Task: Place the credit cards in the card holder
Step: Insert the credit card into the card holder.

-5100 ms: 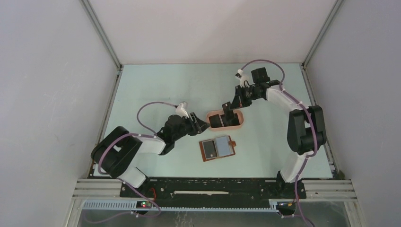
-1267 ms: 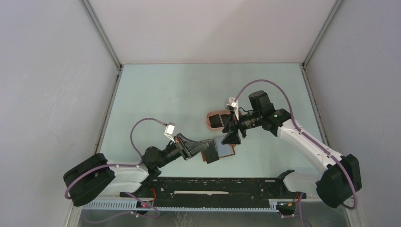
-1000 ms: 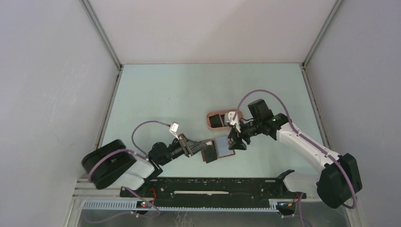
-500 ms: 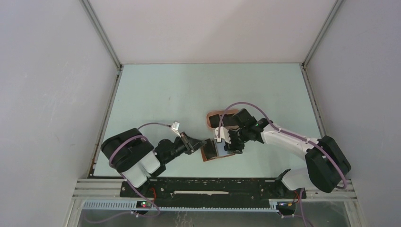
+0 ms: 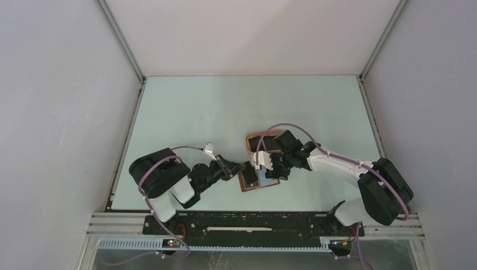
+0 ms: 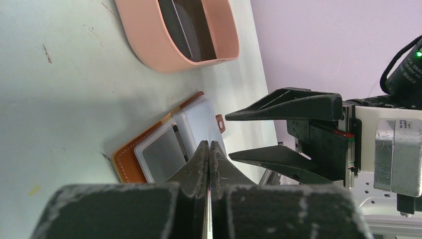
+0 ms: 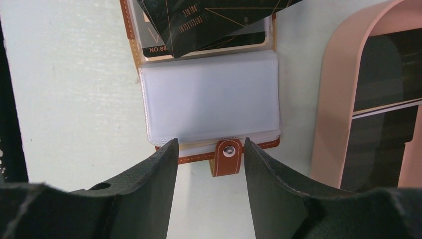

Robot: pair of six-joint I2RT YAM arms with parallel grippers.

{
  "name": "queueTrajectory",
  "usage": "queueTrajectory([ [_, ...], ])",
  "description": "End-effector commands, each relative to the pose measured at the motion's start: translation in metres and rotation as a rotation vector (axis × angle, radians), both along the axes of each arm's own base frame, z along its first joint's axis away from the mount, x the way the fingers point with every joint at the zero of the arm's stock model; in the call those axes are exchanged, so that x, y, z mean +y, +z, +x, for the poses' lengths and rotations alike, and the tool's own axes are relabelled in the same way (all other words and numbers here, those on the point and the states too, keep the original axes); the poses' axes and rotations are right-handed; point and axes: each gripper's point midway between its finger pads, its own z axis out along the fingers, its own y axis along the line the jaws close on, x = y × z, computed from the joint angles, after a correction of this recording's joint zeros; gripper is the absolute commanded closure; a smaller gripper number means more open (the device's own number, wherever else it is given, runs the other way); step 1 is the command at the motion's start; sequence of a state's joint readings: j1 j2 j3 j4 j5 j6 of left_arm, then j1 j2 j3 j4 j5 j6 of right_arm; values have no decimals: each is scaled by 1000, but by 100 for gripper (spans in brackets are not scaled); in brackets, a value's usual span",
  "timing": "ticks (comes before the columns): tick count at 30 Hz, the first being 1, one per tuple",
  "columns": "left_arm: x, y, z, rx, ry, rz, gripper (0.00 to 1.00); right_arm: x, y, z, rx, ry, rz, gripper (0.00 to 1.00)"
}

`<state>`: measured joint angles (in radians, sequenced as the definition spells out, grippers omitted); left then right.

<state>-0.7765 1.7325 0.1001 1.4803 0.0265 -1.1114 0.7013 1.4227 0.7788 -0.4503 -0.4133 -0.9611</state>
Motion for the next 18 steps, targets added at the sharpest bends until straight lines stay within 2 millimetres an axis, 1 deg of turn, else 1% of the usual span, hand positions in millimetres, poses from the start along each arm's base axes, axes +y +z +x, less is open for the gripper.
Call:
queueTrajectory([
  [1, -4, 11, 12, -21, 31, -44, 100, 3, 0, 6, -33, -2, -4, 40],
  [3, -1, 10, 15, -18, 58, -41, 100, 3, -2, 6, -29, -1, -10, 40],
  [7, -2, 7, 17, -6, 63, -40, 100, 3, -3, 5, -21, 0, -21, 41],
  [12, -7, 2, 19, 13, 61, -42, 100, 2, -5, 5, -23, -1, -27, 41],
  [18, -5, -1, 19, 19, 74, -35, 100, 1, -7, 4, -17, -3, -36, 41],
])
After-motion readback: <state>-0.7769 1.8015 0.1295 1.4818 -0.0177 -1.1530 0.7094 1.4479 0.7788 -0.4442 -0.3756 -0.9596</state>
